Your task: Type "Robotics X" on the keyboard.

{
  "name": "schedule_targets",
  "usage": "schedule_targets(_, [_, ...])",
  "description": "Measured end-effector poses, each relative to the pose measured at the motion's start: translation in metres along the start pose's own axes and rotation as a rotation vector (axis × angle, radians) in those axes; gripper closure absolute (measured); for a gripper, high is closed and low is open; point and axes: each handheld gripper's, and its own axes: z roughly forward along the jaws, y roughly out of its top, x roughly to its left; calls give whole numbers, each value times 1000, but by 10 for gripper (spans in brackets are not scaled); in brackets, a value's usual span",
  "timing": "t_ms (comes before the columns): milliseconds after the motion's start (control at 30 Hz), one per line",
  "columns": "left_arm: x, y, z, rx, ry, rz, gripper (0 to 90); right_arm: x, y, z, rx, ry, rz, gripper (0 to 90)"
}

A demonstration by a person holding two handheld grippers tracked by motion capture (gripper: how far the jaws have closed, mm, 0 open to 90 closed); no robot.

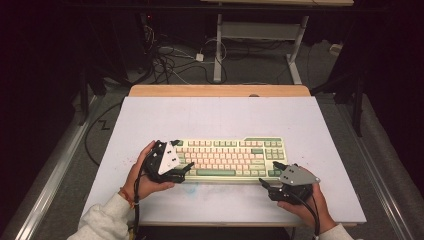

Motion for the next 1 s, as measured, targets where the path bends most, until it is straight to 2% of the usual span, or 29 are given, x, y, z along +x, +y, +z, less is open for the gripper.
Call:
schedule_targets(367, [2, -20, -10, 10, 25, -27, 205, -2, 1, -1, -2, -16, 13, 320])
schedule_targets(600, [1, -34, -14, 39, 38, -44, 203, -3, 0, -2, 1, -17, 14, 338])
schedule_targets(733, [0, -44, -17, 62, 32, -43, 202, -4, 1, -2, 1, -19, 22, 356])
schedule_targets(833, [0, -50, -19, 72, 24, -57, 202, -5, 1, -3, 1, -23, 29, 370])
schedule_targets(1000, [-2, -59, -22, 87, 4, -78, 203, -8, 2, -5, -16, -9, 53, 447])
